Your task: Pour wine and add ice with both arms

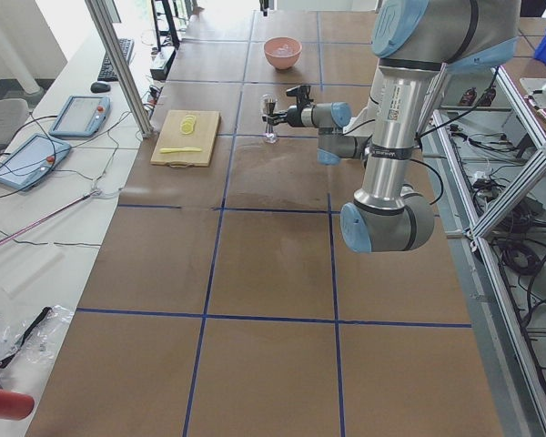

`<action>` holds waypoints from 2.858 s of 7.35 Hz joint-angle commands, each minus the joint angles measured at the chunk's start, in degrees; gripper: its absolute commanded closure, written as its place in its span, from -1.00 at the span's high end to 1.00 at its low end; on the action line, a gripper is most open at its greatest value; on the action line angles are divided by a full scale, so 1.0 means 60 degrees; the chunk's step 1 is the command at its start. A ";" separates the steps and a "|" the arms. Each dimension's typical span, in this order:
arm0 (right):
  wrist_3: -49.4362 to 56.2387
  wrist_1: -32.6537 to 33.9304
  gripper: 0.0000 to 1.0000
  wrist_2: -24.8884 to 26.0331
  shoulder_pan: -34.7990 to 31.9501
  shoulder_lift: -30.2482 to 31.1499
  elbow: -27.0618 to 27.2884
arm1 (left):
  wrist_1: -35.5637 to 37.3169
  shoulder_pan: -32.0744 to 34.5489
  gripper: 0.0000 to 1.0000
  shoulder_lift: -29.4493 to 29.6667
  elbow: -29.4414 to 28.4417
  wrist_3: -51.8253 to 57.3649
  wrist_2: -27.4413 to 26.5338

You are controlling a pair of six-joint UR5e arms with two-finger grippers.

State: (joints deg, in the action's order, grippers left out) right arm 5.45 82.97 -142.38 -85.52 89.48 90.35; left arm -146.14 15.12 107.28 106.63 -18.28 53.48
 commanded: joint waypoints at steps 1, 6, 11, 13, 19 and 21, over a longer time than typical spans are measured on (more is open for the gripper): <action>0.0000 0.0000 1.00 0.0000 0.0015 -0.0002 0.0000 | 0.2580 0.0438 -1.00 0.0386 0.0901 0.0932 0.1452; 0.0000 0.0000 1.00 0.0000 0.0015 0.0013 -0.0029 | 0.5383 0.0497 -1.00 0.1455 0.1021 0.2311 0.1458; 0.0000 0.0000 1.00 0.0000 0.0059 0.0013 -0.0044 | 0.6530 0.0615 -1.00 0.2043 0.0963 0.3765 0.1399; 0.0000 0.0000 1.00 0.0000 0.0059 0.0013 -0.0029 | 0.6908 0.0615 -1.00 0.2144 0.0948 0.3882 0.1384; 0.0000 0.0000 1.00 -0.0015 0.0059 0.0027 -0.0015 | 0.9089 0.0600 -1.00 0.3285 0.0787 0.6731 0.0754; 0.0000 0.0014 1.00 -0.0015 0.0059 0.0027 -0.0029 | 0.9660 0.0586 -1.00 0.3403 0.0656 0.7758 0.0261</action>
State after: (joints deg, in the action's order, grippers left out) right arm 5.44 82.98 -142.47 -85.17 89.64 90.22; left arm -91.13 18.69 126.81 111.10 23.94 57.30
